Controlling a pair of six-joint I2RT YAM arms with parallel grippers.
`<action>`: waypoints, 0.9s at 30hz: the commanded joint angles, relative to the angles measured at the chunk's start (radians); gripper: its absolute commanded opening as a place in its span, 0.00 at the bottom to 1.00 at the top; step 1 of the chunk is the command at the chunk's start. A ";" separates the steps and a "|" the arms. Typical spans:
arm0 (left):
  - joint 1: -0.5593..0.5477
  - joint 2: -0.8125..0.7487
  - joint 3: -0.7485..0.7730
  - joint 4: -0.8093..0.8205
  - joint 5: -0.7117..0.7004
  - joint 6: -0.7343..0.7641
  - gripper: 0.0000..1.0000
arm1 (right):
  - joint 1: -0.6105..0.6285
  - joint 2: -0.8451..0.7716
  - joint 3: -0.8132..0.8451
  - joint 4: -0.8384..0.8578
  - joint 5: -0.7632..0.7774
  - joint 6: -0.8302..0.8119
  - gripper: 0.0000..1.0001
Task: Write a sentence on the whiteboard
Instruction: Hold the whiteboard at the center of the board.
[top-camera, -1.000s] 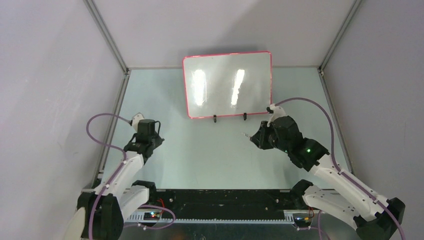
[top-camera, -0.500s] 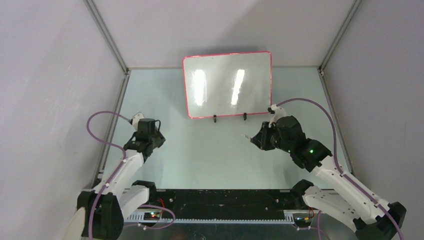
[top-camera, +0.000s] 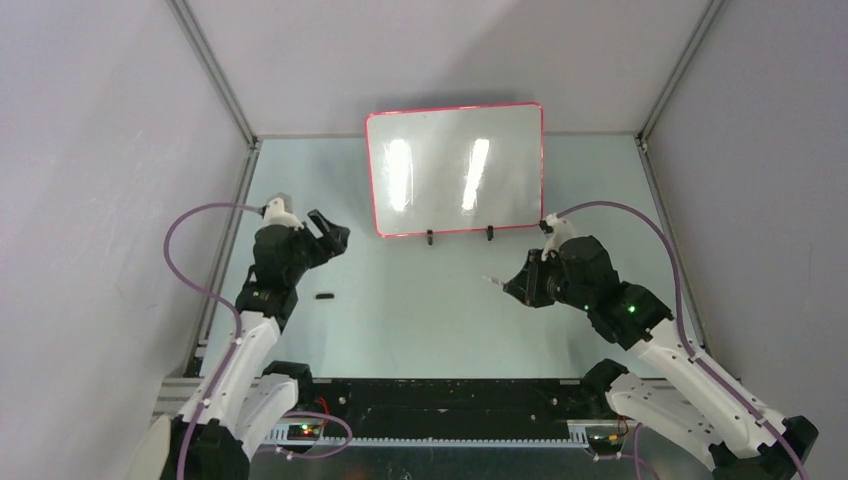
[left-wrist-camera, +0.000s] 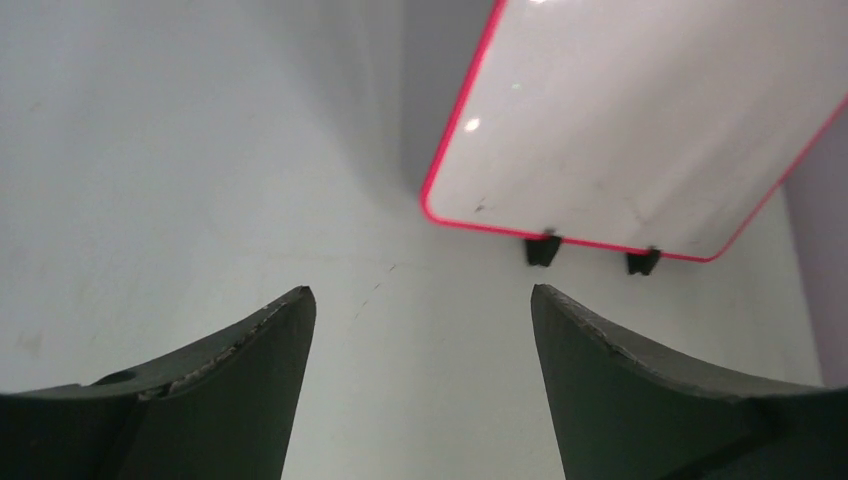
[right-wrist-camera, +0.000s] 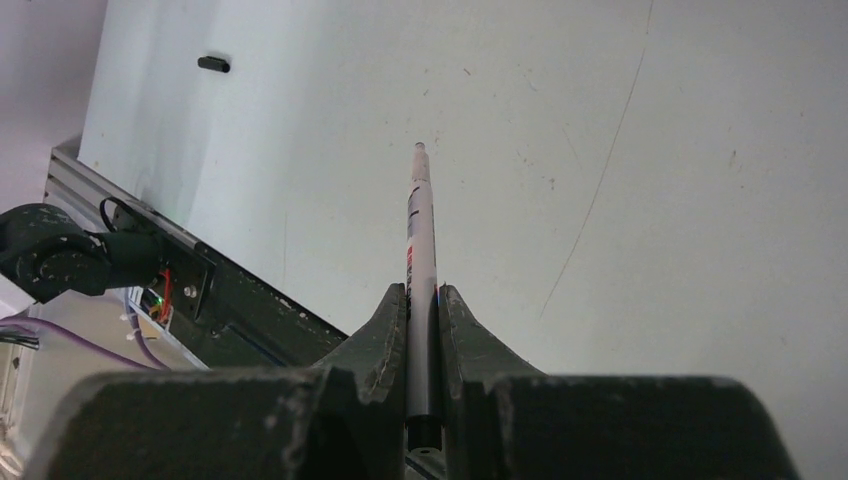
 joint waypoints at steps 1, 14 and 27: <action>0.055 0.108 0.011 0.311 0.229 0.043 0.86 | -0.024 -0.044 0.017 0.020 -0.045 -0.013 0.00; 0.136 0.741 0.249 0.983 0.541 -0.068 0.87 | -0.159 0.071 0.051 0.067 -0.202 -0.063 0.00; 0.181 0.966 0.210 1.423 0.631 -0.382 0.94 | -0.172 -0.120 0.037 -0.047 -0.049 0.298 0.00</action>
